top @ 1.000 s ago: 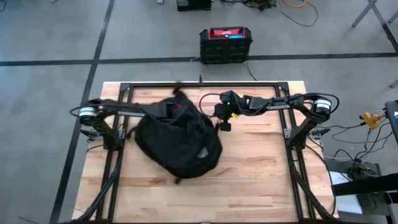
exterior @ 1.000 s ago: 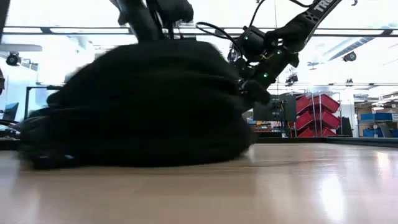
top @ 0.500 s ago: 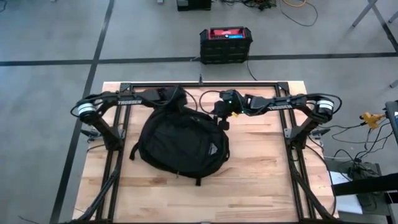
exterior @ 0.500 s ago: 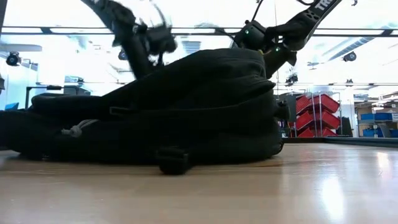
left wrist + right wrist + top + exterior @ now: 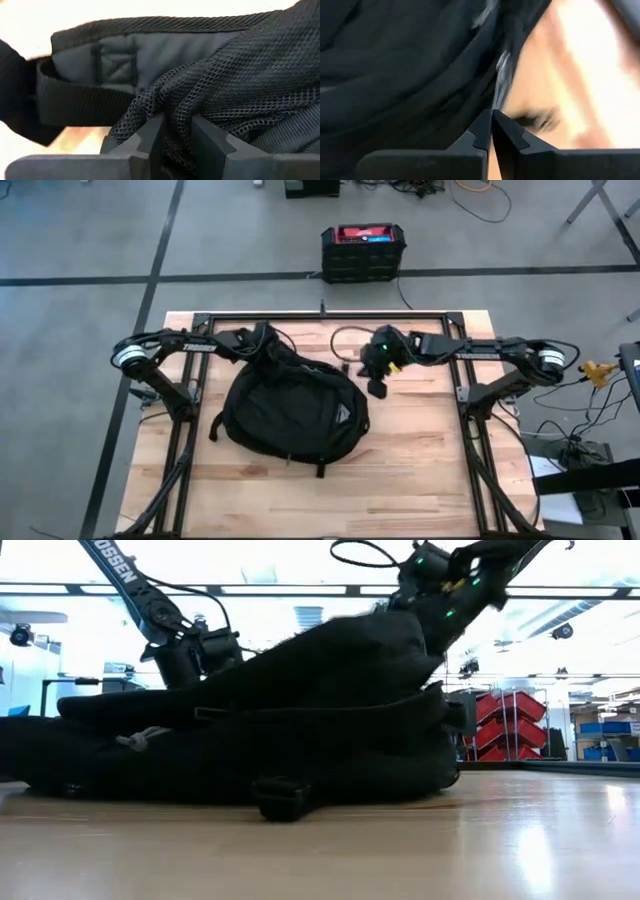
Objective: Unpack backpack
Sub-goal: Close the black backpack
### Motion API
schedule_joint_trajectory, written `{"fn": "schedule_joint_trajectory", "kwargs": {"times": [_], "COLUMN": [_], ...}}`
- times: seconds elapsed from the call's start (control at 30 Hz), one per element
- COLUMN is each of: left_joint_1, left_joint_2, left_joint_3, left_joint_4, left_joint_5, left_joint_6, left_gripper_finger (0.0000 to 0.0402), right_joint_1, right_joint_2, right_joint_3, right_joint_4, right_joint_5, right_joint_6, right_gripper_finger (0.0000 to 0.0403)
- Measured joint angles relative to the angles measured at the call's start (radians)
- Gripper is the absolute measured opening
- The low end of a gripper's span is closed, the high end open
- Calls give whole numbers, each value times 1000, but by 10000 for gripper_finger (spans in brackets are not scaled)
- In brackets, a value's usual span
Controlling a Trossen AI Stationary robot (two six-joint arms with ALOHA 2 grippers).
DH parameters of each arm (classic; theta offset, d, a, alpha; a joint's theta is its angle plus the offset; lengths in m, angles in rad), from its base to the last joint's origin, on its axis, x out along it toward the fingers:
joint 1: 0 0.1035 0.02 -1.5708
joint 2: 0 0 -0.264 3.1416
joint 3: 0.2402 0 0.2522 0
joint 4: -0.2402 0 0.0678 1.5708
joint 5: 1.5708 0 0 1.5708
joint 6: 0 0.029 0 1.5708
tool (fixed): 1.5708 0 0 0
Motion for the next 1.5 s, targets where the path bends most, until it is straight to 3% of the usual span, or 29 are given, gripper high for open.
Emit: {"fn": "schedule_joint_trajectory", "kwargs": {"times": [0.23,0.47,0.57,0.73,0.87,1.07,1.2,1.3,1.37,1.5], "left_joint_1": [7,2,-10,-151,-285,-382,-408,-416,-415,-413], "left_joint_2": [-5,-65,-116,-182,-178,-94,-21,34,68,125], "left_joint_3": [-22,9,40,90,118,123,114,95,87,75], "left_joint_4": [4,-54,-46,226,367,272,160,165,209,333], "left_joint_5": [-74,-67,-48,114,121,112,-12,-61,-68,-100], "left_joint_6": [-25,126,188,324,449,454,412,391,381,430], "left_gripper_finger": [80,80,80,80,80,80,79,79,79,78], "right_joint_1": [139,133,155,267,297,310,331,336,333,331], "right_joint_2": [-39,-17,2,80,175,247,193,133,106,116], "right_joint_3": [-11,-11,-13,-22,-22,-25,-25,-27,-31,-32], "right_joint_4": [9,102,223,462,578,570,476,391,368,475], "right_joint_5": [4,38,37,48,116,181,206,234,156,-148], "right_joint_6": [129,36,-37,-169,-198,-208,-218,-234,-260,-280], "right_gripper_finger": [1,1,0,0,0,0,0,0,0,0]}}
